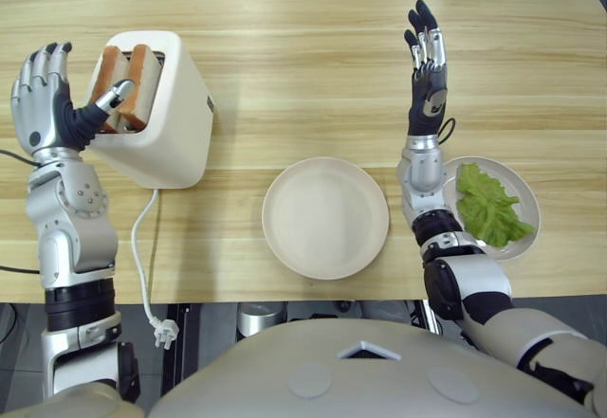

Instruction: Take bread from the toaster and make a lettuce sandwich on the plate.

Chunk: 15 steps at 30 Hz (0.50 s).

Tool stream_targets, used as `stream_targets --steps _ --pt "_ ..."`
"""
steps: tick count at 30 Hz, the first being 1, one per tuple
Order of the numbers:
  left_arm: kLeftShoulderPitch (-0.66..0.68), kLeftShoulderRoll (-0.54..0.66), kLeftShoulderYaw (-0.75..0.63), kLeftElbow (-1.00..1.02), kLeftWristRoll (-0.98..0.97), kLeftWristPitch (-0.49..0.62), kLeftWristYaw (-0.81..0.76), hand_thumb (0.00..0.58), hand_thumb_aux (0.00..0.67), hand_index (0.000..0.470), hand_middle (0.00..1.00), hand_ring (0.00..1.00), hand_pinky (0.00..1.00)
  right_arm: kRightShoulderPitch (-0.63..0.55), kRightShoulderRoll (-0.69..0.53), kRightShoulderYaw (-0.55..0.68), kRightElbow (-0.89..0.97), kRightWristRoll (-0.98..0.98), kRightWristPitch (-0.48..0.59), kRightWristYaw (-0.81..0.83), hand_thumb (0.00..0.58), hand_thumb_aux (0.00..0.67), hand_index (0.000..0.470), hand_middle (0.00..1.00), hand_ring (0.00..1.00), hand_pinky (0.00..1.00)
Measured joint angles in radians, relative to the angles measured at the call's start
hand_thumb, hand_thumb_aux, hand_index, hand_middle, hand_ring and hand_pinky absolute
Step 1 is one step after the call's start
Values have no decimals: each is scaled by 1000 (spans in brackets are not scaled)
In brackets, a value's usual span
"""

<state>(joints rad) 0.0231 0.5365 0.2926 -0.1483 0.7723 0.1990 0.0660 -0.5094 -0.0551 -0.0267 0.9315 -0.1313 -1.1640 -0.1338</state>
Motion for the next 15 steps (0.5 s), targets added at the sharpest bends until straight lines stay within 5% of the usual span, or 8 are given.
stream_targets --steps 4,6,7,8,9,10,11,15 --pt "8 0 -1 12 -3 24 5 0 0 0 0 0 0 0 -3 0 0 0 0 0 0 0 0 0 0 0" --pt "8 0 -1 12 -11 34 11 62 37 25 0 0 0 0 -3 -1 0 0 0 0 0 0 0 0 0 0" --pt "8 0 -1 12 -17 41 14 325 226 155 0 0 0 0 -3 0 0 0 0 0 0 0 0 0 0 0" --pt "8 0 -1 12 -19 45 15 462 368 253 0 0 0 0 -3 -1 0 0 0 0 0 0 0 0 0 0" --pt "8 0 -1 12 -21 52 16 462 368 253 0 0 0 0 -3 -1 0 0 0 0 0 0 0 0 0 0" --pt "8 0 -3 12 -22 56 16 519 452 310 0 0 0 0 -3 -1 0 0 0 0 0 0 0 0 0 0" --pt "8 0 -5 12 -26 58 15 580 652 447 0 0 0 0 -3 -1 0 0 0 0 0 0 0 0 0 0" --pt "7 0 -16 13 -31 64 14 580 670 460 0 0 0 0 -4 -1 0 0 0 -1 0 0 0 0 0 0"
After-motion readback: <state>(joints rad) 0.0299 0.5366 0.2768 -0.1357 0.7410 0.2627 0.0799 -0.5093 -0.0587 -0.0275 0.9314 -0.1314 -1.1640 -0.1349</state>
